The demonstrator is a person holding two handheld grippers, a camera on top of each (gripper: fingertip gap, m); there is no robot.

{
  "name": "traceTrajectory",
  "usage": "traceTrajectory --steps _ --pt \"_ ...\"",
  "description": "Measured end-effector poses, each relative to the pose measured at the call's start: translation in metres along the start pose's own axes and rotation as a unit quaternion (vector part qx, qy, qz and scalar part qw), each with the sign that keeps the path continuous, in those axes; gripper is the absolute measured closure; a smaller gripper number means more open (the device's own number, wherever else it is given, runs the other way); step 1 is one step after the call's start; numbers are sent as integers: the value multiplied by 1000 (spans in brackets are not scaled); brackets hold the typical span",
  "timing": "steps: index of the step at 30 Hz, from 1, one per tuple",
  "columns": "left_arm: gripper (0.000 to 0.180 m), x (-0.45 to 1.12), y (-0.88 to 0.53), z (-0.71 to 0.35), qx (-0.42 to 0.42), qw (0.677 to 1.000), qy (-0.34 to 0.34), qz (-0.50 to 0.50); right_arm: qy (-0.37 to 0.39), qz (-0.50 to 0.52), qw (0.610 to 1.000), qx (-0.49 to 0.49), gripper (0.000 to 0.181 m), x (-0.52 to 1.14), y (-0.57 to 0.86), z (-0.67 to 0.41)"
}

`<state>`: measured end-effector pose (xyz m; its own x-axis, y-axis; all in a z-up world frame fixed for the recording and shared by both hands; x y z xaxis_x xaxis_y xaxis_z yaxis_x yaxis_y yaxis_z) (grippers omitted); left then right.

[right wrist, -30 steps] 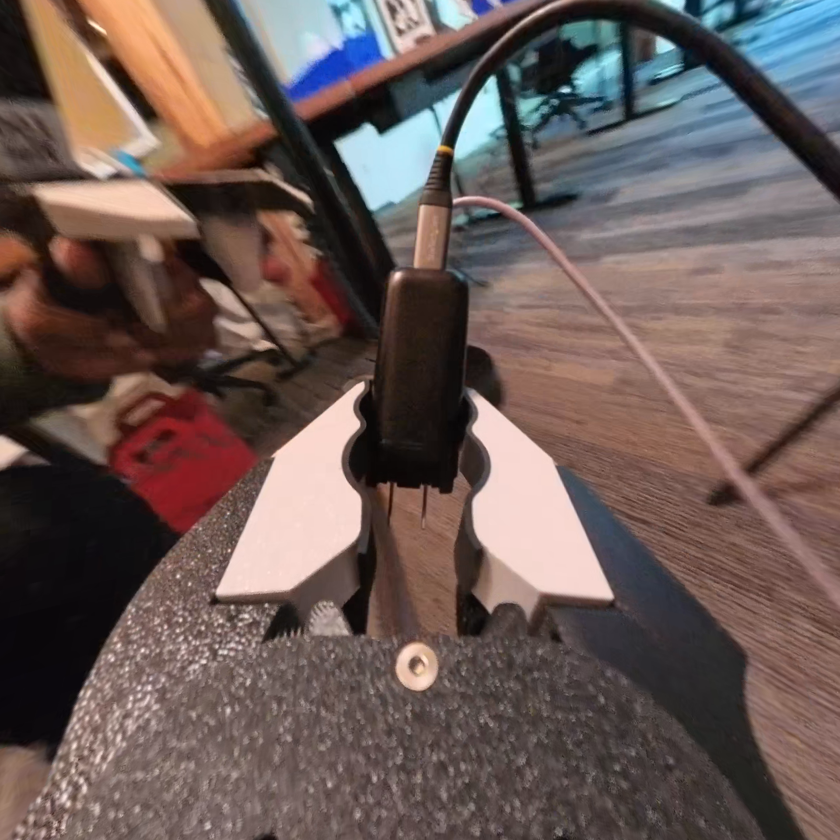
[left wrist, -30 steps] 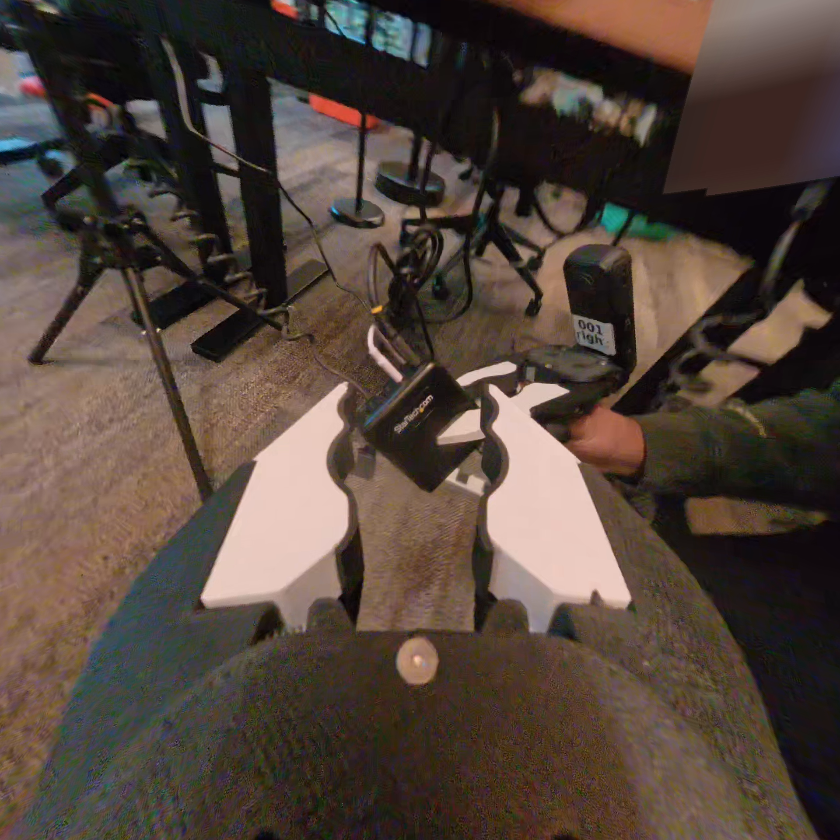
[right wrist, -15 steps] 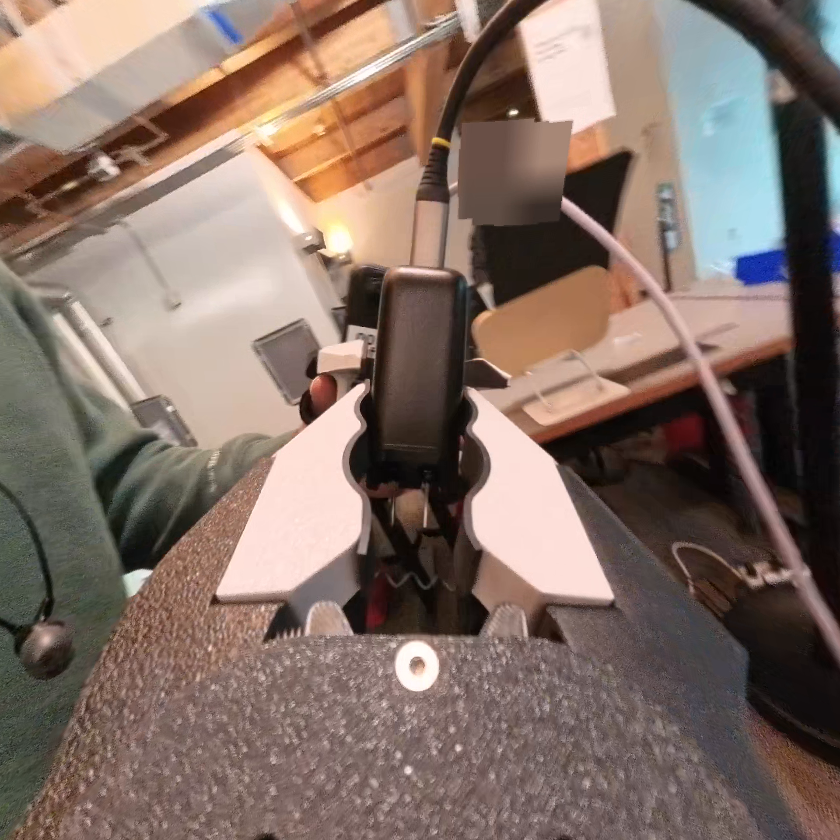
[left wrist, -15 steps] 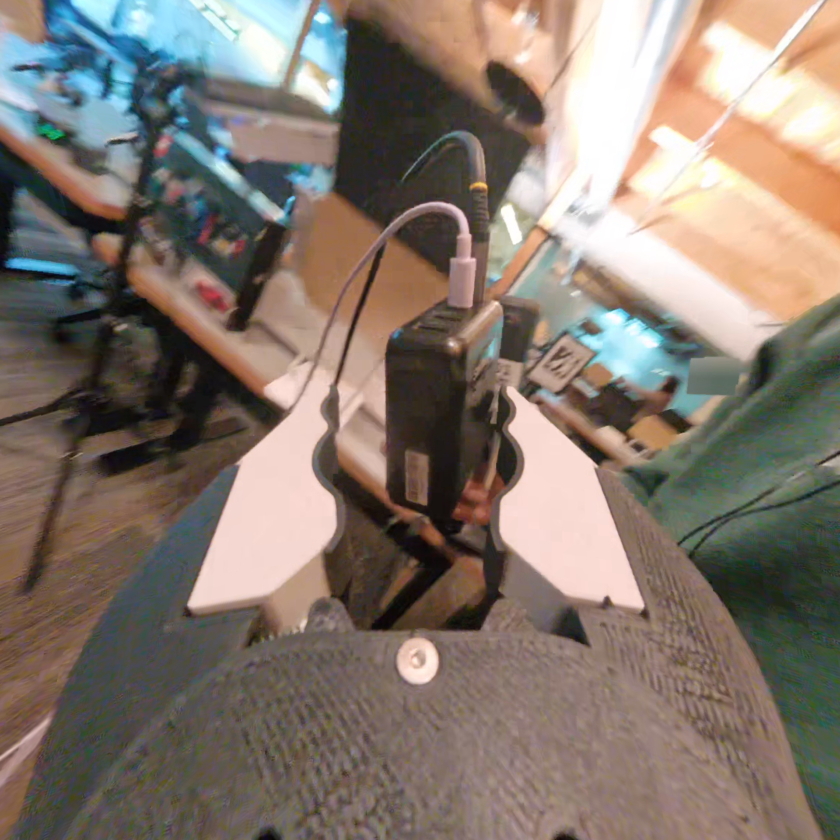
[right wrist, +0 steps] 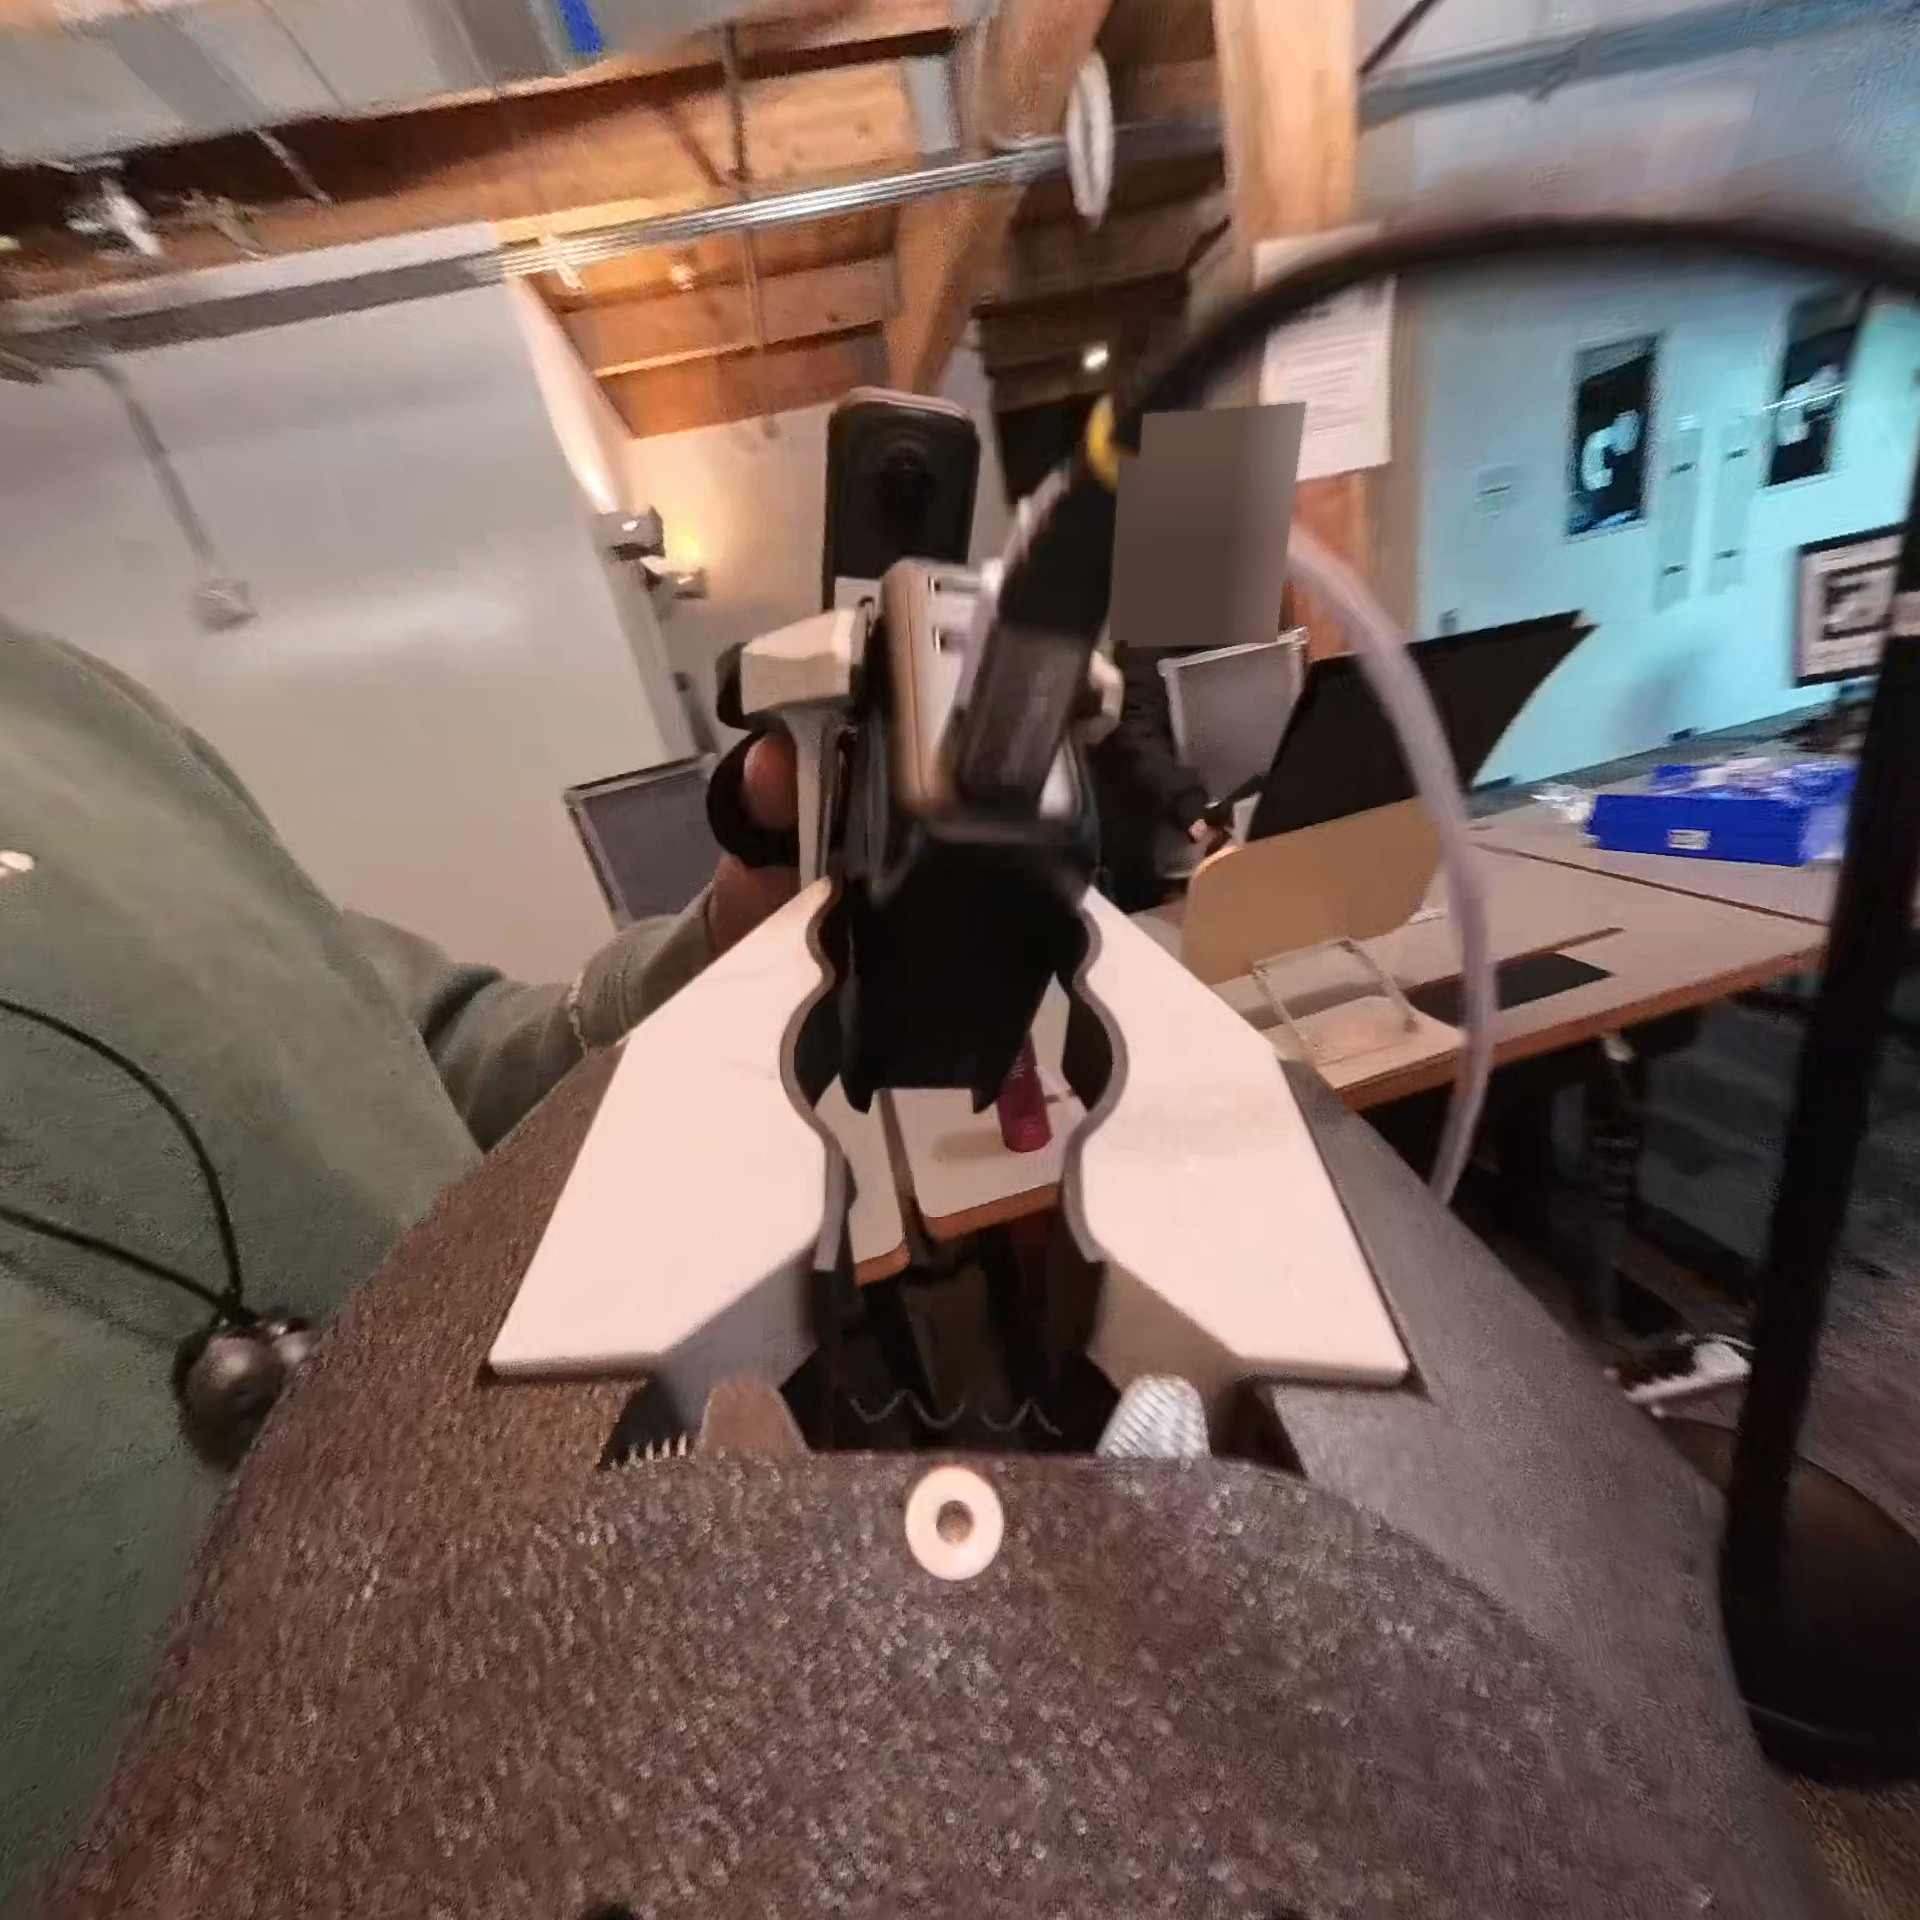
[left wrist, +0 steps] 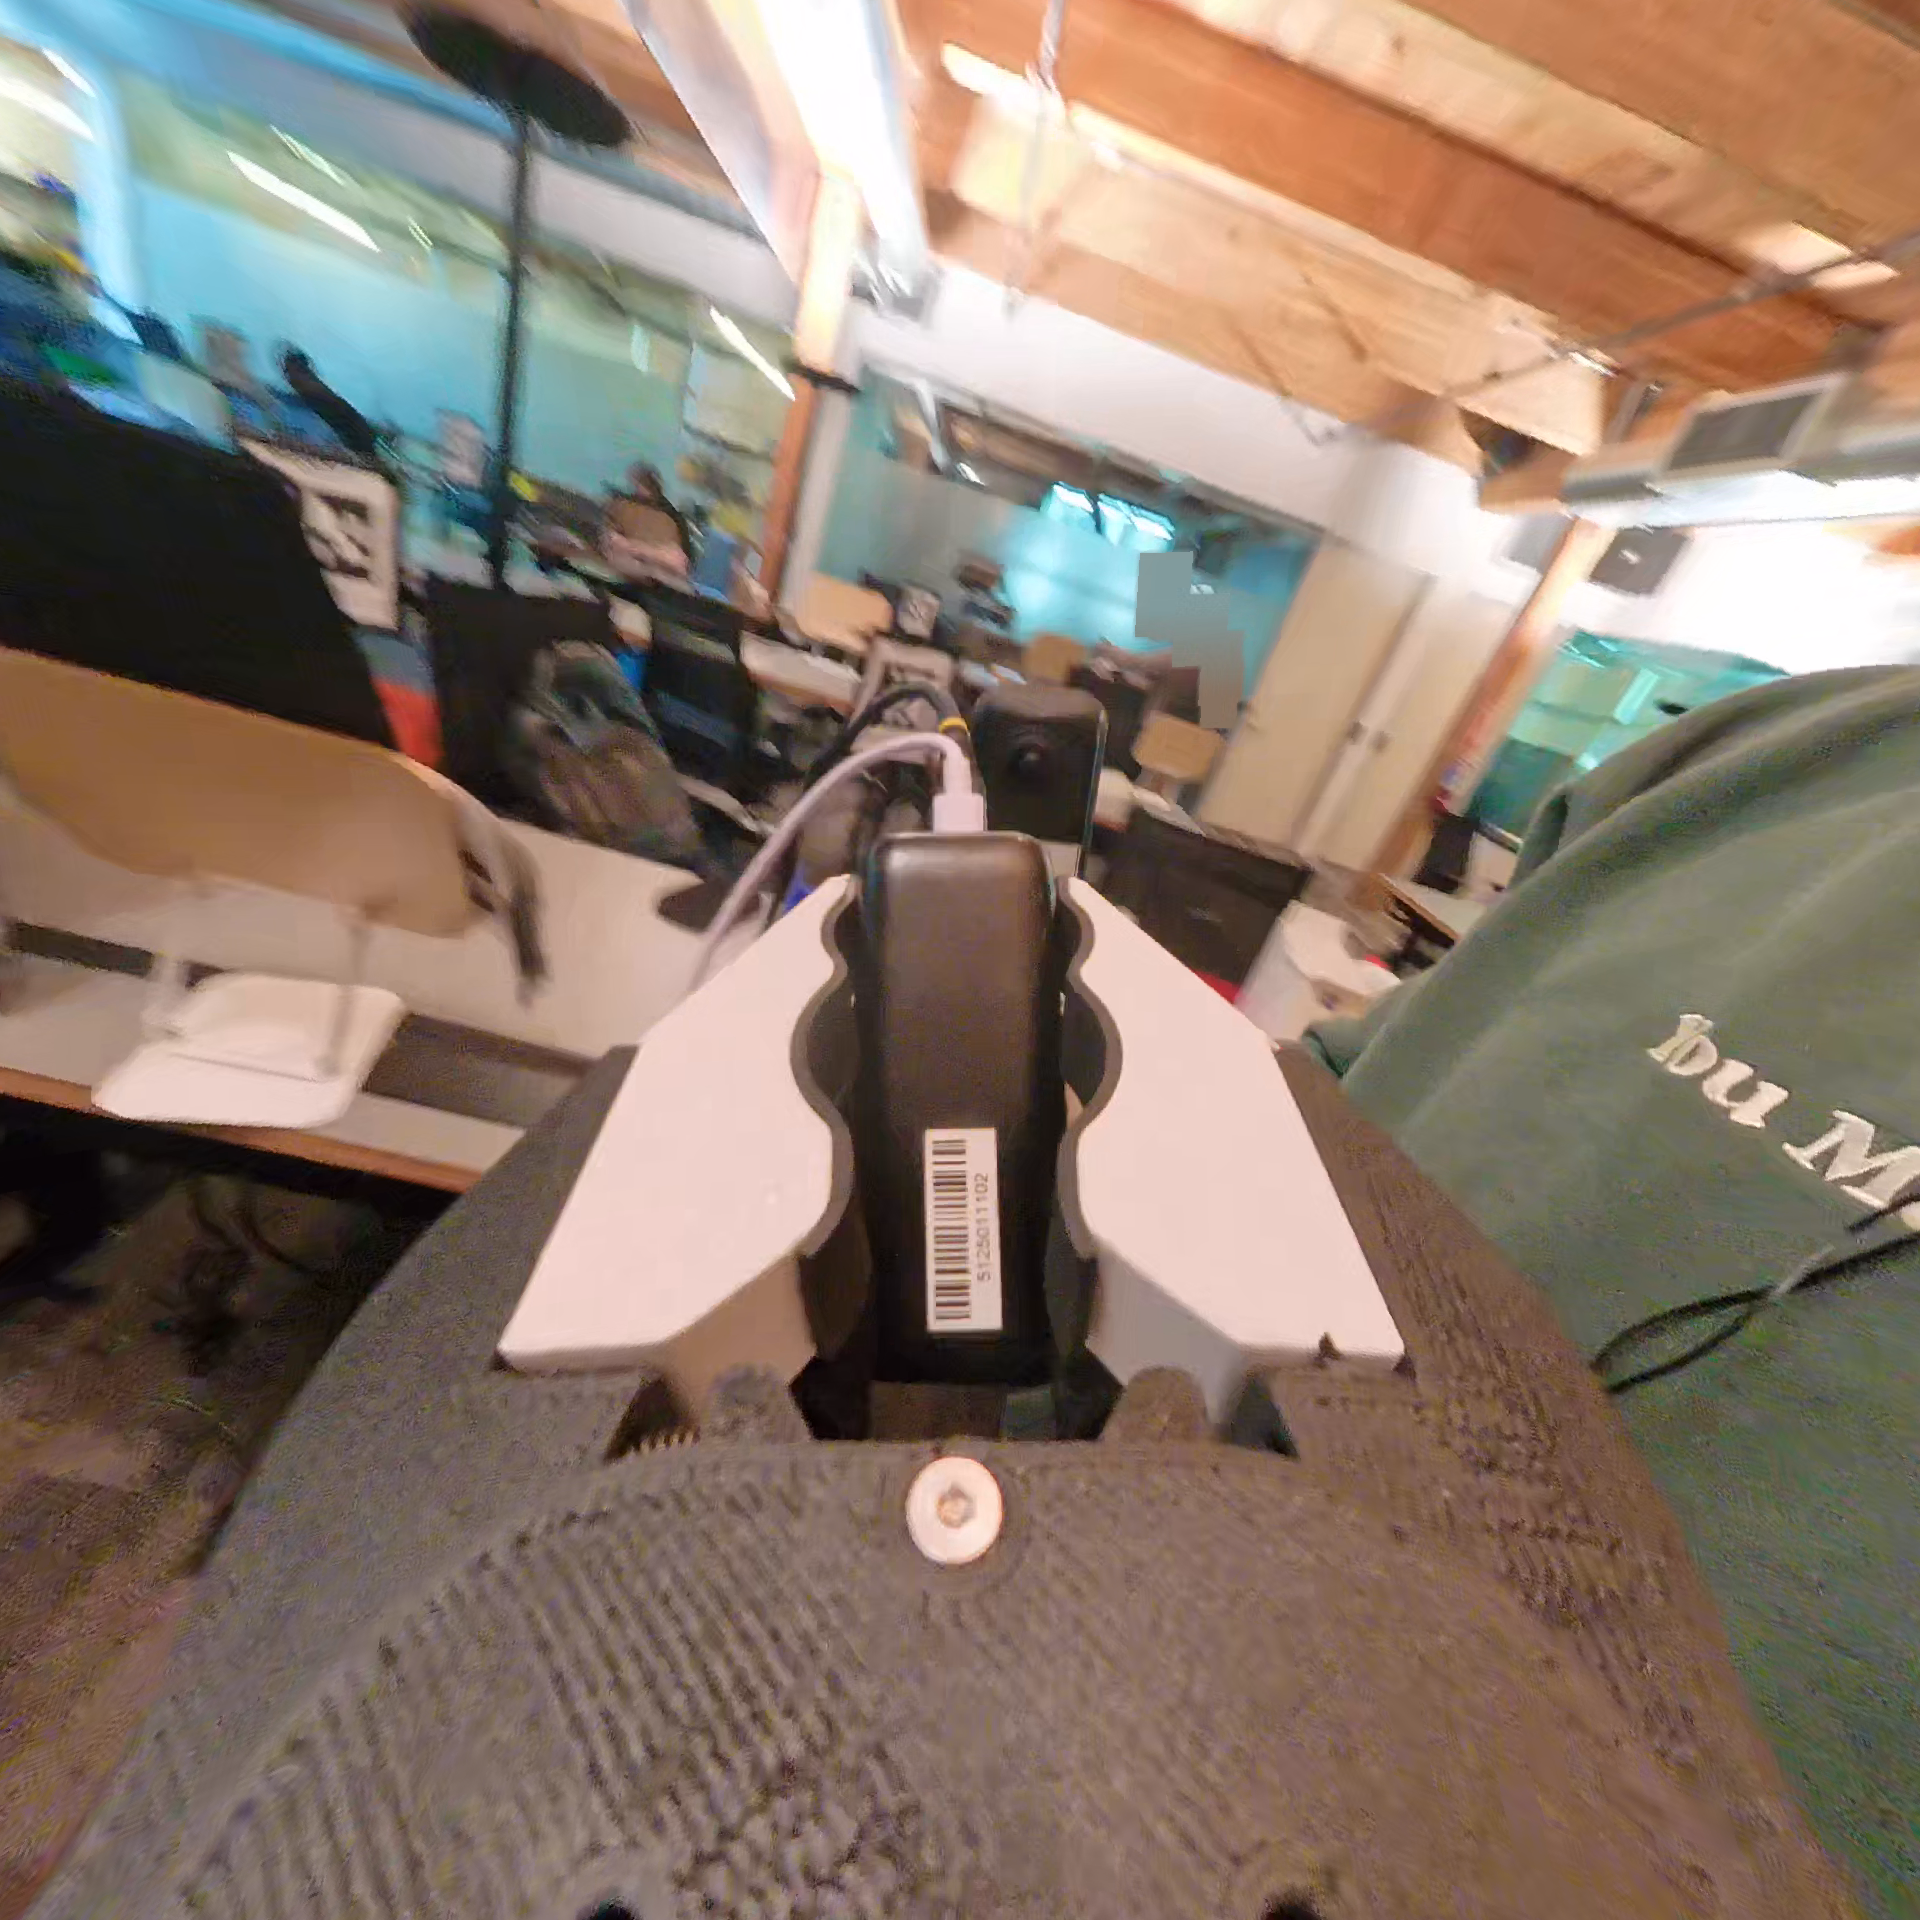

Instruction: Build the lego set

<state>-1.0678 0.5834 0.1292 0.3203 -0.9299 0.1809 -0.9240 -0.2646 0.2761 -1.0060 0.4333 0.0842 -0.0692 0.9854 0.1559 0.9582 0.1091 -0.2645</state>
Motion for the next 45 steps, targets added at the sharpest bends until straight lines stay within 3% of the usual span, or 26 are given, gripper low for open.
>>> traceTrajectory --steps 6,12,15,19,22,25,28,30,37,41,45 --pt "147 -1 85 67 -108 984 -97 102 2 163 987 -4 145 -59 -129 50" --pt "147 38 160 104 -153 956 -125 217 -31 284 958 11 133 -118 -243 83" --pt "147 77 200 120 -172 934 -126 288 -5 328 945 16 138 -142 -289 87" --pt "147 130 258 137 -186 910 -105 356 87 355 929 50 147 -201 -356 84" --pt "125 170 308 151 -184 894 -91 398 125 402 906 52 147 -257 -418 91" --pt "118 217 368 185 -176 869 -152 438 139 440 884 70 147 -322 -495 97" --pt "134 271 453 233 -177 806 -229 516 100 485 865 77 147 -388 -580 105" --pt "140 307 514 261 -164 781 -248 549 61 499 860 89 148 -434 -640 111" --pt "145 430 716 337 -232 702 -222 635 25 587 804 95 148 -574 -845 97" --pt "145 494 823 382 -305 603 -223 703 70 651 748 110 146 -634 -939 87" --pt "145 555 901 429 -433 508 -194 719 129 732 666 67 129 -685 -1021 103"
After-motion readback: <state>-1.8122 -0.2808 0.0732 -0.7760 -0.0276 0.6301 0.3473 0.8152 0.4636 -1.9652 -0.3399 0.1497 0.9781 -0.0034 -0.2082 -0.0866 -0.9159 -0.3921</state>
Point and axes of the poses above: each gripper's, where its closed fingertips meet, x out along the fingers, z out of its underside, y = z × x across the jaws, the point moved 10 cm from there along -x, back along the fingers, and after that the axes turned 15 degrees about z, right-handed, at the moved point
